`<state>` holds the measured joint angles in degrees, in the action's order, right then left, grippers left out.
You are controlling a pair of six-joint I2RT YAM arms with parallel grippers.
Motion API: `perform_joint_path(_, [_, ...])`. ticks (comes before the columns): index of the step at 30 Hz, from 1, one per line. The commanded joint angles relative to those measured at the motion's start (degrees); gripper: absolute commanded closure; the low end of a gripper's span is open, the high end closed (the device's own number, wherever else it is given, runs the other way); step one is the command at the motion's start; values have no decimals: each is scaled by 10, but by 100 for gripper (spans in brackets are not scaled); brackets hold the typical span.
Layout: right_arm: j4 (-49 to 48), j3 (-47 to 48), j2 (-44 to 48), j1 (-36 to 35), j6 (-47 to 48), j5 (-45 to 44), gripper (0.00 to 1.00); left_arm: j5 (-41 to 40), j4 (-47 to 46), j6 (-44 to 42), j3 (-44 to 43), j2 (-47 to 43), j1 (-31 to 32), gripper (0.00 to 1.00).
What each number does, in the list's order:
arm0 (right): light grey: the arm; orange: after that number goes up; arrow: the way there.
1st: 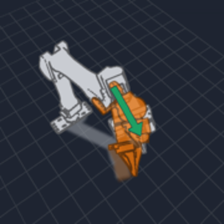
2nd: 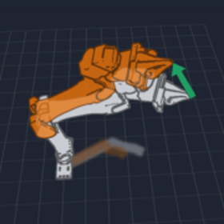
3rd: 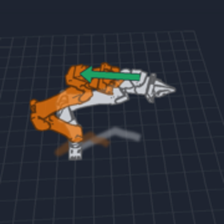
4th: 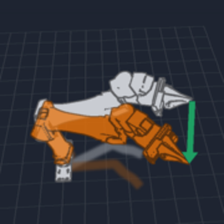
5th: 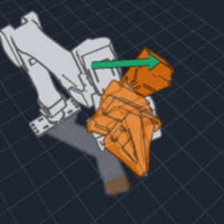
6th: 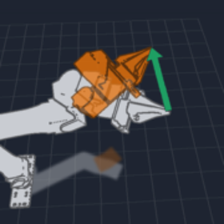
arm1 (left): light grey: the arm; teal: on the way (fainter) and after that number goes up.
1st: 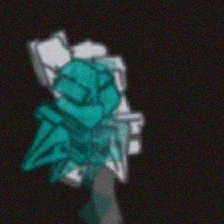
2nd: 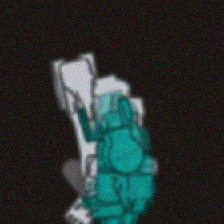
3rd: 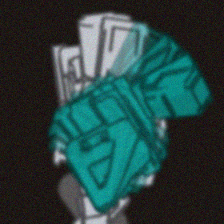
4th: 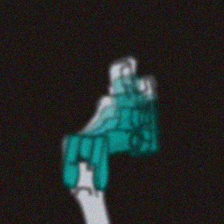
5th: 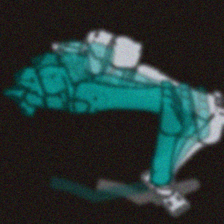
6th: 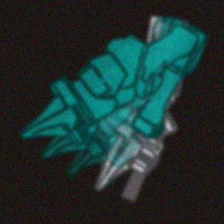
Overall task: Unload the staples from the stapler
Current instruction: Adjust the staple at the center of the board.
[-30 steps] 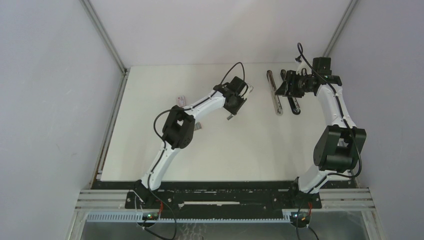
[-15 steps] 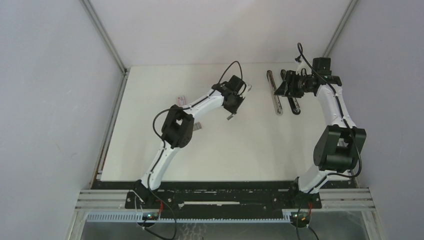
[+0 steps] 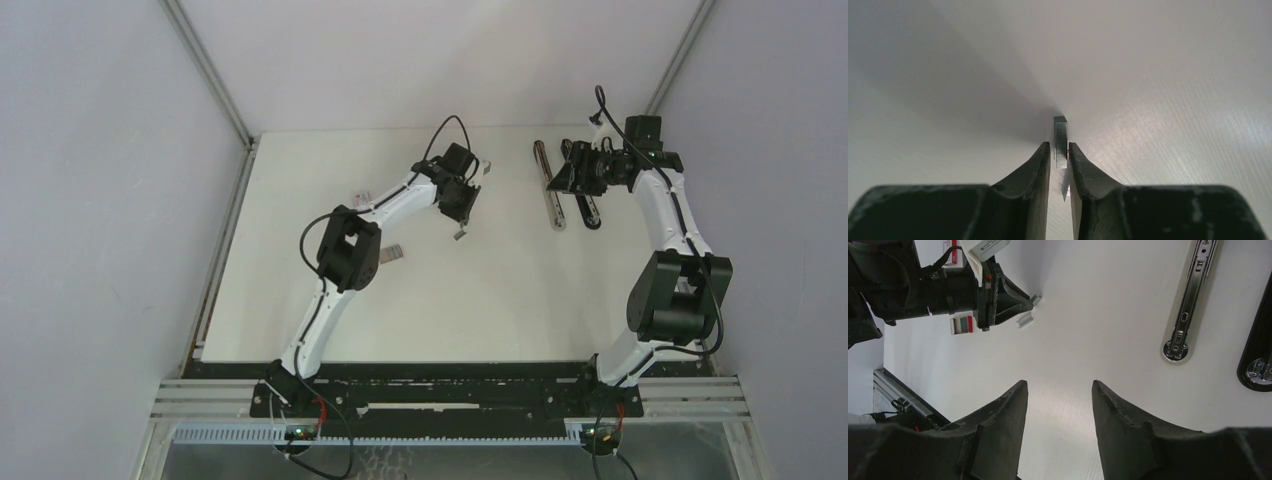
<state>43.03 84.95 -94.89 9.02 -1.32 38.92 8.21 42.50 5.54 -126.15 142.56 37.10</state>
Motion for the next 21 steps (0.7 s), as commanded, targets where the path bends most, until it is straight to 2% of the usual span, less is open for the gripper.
perform_joint_path(1, [-18,-4,7,3,-1,14,49,18,-15,15,-28,-1,-3,75])
perform_joint_path(14, [-23,-10,0,3,-5,22,48,28,-16,21,-27,2,-11,80])
perform_joint_path(21, [-25,-12,-3,3,-6,29,48,28,-17,28,-26,0,-20,78])
